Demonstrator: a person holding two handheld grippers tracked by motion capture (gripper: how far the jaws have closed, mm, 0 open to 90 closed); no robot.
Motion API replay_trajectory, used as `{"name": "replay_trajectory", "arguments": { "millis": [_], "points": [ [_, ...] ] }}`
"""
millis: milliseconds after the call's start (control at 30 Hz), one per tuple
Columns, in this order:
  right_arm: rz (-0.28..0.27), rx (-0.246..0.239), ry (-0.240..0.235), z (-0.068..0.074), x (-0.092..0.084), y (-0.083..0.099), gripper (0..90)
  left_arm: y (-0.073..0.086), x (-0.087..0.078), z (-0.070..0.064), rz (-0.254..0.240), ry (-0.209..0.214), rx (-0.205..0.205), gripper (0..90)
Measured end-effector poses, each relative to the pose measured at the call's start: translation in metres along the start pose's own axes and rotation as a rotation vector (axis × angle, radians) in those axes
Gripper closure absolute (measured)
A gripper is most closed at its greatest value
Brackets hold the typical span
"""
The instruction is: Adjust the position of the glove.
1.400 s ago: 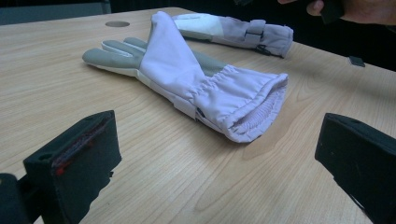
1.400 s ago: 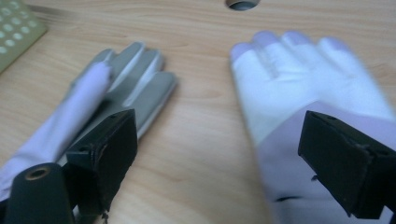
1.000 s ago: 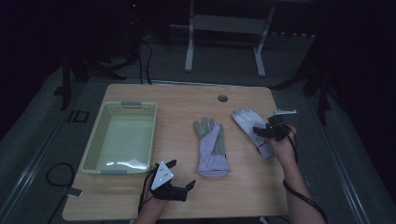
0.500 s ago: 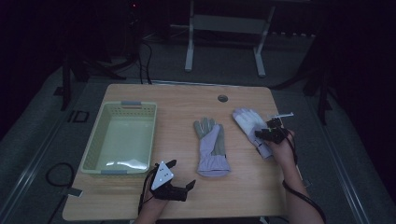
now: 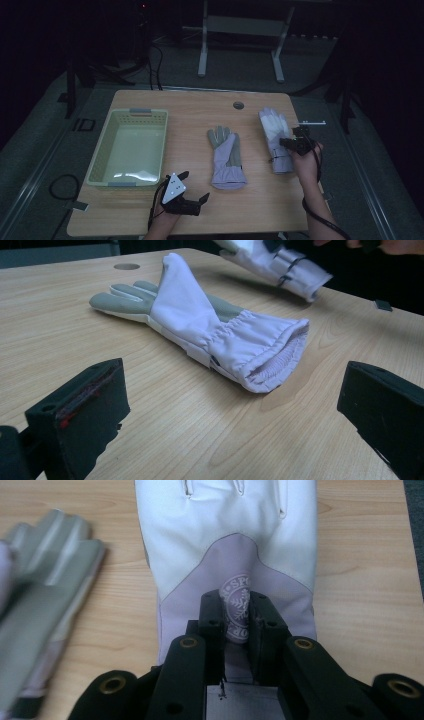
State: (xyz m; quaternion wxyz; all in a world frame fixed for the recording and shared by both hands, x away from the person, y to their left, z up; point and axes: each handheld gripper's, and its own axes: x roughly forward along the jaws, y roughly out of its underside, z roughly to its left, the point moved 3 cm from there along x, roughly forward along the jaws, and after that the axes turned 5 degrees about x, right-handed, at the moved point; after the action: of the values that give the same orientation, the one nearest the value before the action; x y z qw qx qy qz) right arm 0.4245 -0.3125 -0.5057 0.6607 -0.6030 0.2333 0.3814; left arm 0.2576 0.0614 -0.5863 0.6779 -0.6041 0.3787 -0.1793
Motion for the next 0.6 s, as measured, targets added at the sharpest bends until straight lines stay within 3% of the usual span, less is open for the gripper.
{"name": "replay_trajectory", "arguments": {
  "millis": [300,467,600],
  "points": [
    [-0.072,0.044,0.018,0.02,-0.027,0.027,78.5,0.0,0.0,0.0,0.001,0.002,0.001,0.1],
    [-0.07,0.068,0.05,0.02,-0.025,0.045,78.1,0.0,0.0,0.0,0.002,0.002,0.001,0.1],
    [-0.059,0.096,0.067,0.017,-0.013,0.056,76.7,0.0,0.0,0.0,0.003,0.002,0.001,0.1]
  ]
}}
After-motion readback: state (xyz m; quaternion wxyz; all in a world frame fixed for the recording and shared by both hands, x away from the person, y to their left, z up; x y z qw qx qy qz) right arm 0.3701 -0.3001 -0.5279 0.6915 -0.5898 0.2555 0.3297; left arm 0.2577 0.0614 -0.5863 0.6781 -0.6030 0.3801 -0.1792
